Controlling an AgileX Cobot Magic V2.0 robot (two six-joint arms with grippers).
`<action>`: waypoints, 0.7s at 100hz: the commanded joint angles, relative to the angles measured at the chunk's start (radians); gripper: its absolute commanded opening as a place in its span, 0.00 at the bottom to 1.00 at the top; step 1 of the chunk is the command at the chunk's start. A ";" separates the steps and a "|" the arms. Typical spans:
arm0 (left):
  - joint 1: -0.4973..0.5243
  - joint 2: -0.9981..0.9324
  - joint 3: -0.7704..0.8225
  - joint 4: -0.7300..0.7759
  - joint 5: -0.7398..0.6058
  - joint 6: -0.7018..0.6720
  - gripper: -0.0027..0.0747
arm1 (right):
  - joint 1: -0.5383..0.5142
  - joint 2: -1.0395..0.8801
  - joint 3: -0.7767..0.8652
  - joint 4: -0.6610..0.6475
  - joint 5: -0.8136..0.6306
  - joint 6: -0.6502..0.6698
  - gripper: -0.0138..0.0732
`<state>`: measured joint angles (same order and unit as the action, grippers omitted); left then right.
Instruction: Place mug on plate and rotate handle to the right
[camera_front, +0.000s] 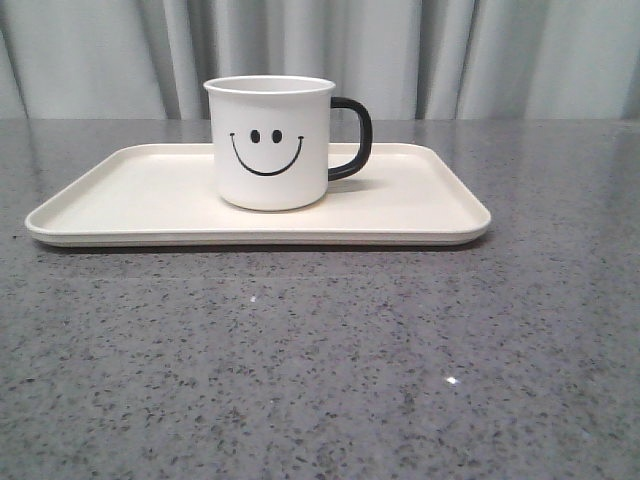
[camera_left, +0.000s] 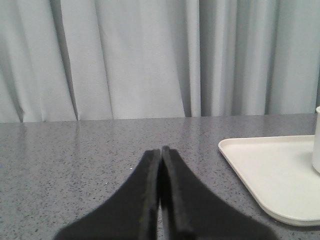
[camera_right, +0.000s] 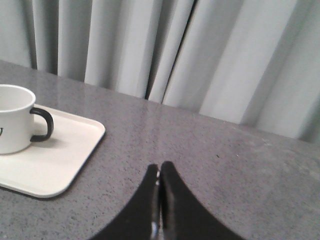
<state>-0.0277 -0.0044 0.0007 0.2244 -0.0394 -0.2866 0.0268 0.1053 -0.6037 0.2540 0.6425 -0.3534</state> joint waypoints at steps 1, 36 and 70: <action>0.002 -0.028 0.009 -0.003 -0.081 0.001 0.01 | 0.026 -0.037 0.070 0.056 -0.181 0.002 0.03; 0.002 -0.028 0.009 -0.003 -0.081 0.001 0.01 | 0.087 -0.136 0.481 0.337 -0.583 0.002 0.03; 0.002 -0.028 0.009 -0.003 -0.081 0.001 0.01 | 0.086 -0.136 0.603 0.342 -0.632 0.002 0.03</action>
<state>-0.0277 -0.0044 0.0007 0.2244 -0.0413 -0.2866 0.1129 -0.0122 0.0033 0.5841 0.1018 -0.3534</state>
